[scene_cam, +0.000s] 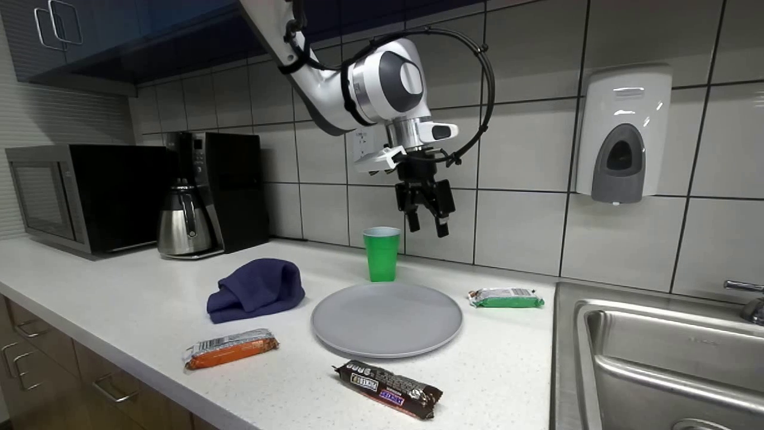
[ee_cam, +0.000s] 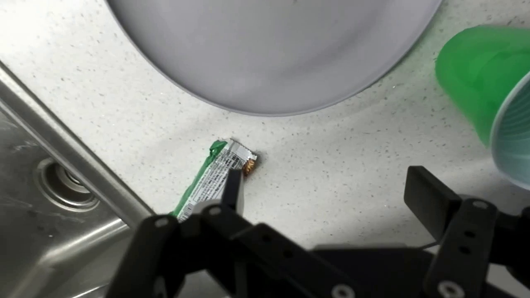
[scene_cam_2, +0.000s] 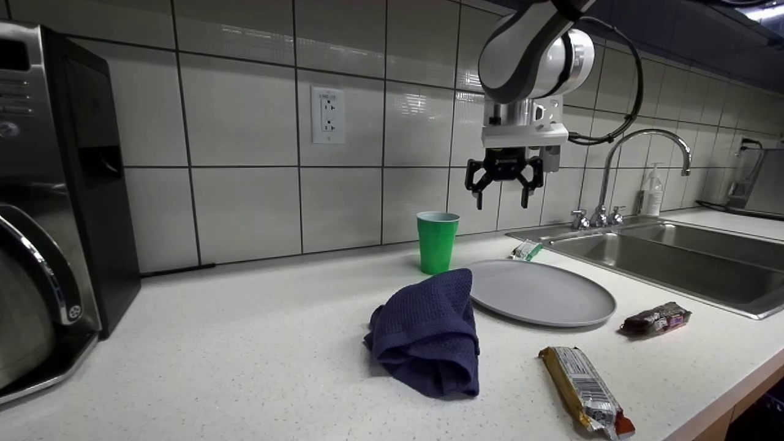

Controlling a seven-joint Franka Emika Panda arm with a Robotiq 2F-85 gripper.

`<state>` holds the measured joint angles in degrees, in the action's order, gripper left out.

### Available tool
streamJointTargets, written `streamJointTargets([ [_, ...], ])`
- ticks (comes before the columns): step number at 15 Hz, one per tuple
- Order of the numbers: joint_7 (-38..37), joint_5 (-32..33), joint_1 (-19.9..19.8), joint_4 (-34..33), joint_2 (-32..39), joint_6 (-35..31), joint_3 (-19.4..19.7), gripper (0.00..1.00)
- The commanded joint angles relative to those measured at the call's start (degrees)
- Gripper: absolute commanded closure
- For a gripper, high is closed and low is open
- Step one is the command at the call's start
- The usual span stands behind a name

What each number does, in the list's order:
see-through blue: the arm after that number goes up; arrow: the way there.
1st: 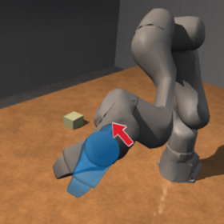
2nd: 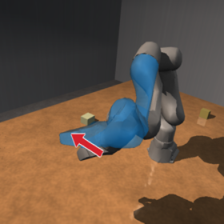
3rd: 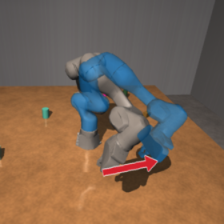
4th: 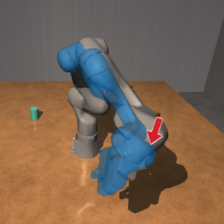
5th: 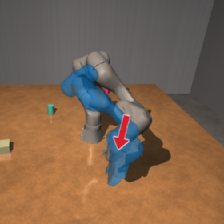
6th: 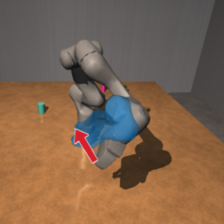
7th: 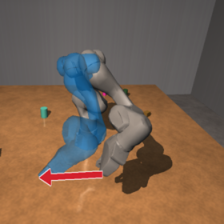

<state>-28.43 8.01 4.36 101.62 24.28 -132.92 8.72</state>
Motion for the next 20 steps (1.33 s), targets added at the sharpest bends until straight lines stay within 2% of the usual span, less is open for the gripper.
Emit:
streamJointTargets([
  [1,-4.8,0.8,-0.3,-2.2,1.0,1.3,2.0,0.00],
  [9,-9.0,0.7,-2.1,-5.0,3.1,2.3,5.2,0.00],
  [14,-9.9,0.1,-2.7,-6.2,4.3,2.5,5.0,0.00],
  [16,-8.8,0.4,-2.8,-4.1,3.5,0.6,4.8,0.00],
  [20,-8.8,0.4,-2.7,-4.4,3.5,0.6,4.7,0.00],
])
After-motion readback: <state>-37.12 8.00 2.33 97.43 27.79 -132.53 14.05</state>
